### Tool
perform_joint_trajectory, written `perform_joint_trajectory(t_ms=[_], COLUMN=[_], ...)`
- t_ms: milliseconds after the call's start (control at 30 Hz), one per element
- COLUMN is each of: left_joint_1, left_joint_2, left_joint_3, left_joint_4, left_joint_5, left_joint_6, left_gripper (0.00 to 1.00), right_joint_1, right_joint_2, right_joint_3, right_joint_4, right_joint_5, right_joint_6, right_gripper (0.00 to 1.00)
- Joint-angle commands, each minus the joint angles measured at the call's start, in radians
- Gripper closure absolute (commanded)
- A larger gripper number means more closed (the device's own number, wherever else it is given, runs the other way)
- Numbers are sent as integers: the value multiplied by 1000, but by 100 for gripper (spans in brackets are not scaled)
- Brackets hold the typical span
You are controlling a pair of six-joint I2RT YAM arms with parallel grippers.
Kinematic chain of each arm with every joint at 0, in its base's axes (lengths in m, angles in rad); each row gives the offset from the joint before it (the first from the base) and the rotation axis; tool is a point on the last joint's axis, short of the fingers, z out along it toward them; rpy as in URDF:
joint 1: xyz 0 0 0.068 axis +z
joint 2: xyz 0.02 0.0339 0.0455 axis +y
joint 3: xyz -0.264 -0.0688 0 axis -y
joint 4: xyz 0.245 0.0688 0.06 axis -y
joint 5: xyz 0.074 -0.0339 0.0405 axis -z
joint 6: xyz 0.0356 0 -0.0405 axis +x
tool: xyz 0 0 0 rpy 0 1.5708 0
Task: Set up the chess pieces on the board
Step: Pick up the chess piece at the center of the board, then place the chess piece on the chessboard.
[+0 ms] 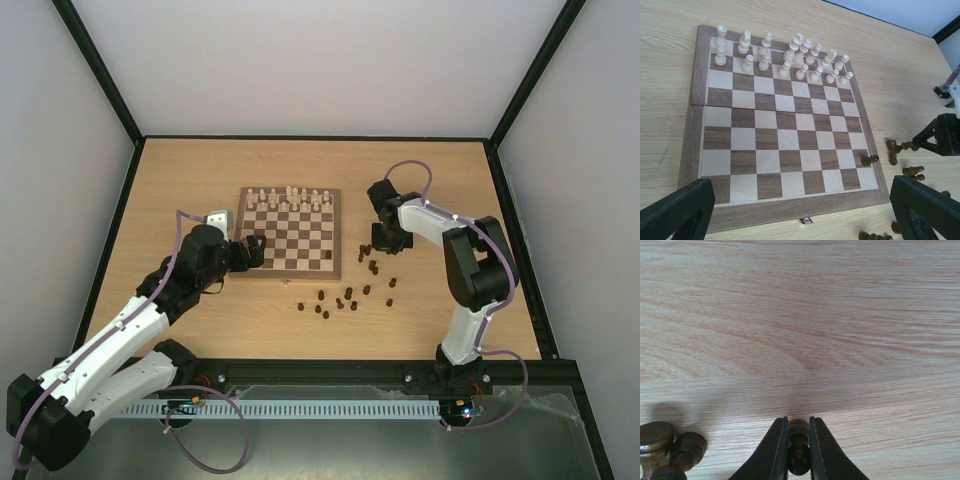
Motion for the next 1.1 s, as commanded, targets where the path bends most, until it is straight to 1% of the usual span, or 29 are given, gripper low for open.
perform_joint_trajectory(t_ms=[0,67,267,333,433,600,767,900,1067], left_joint_1=[-4,-5,-4,-5,-5,-5,-5,-4,-4], left_joint_2=[-8,-13,-27,-32,-44,-77,-120,-152,-173], left_joint_3=[-13,-13,-8,-7,-3,6,18,28,33], left_joint_4=[9,7,-5,-11,-19,-43,-77,-102,-116], left_joint_5=[-2,-1,-11,-18,-31,-41,-58,-72,-79], left_joint_6=[-2,-4,-5,-6,-6,-13,-16,-15,-17], left_gripper=[1,1,1,1,1,1,1,1,1], right_joint_1=[-3,-3,18,49,128,260,377,420,441], right_joint_2=[-4,-25,-170,-199,-204,-135,-30,59,156], right_joint_3=[13,10,45,92,174,277,353,407,472], right_joint_4=[-22,-27,-87,-122,-175,-209,-230,-247,-282], right_joint_5=[-5,-6,-12,-14,-6,-90,-97,-76,-41], right_joint_6=[4,7,11,13,15,14,15,19,20], right_gripper=[94,98,99,99,99,98,97,96,95])
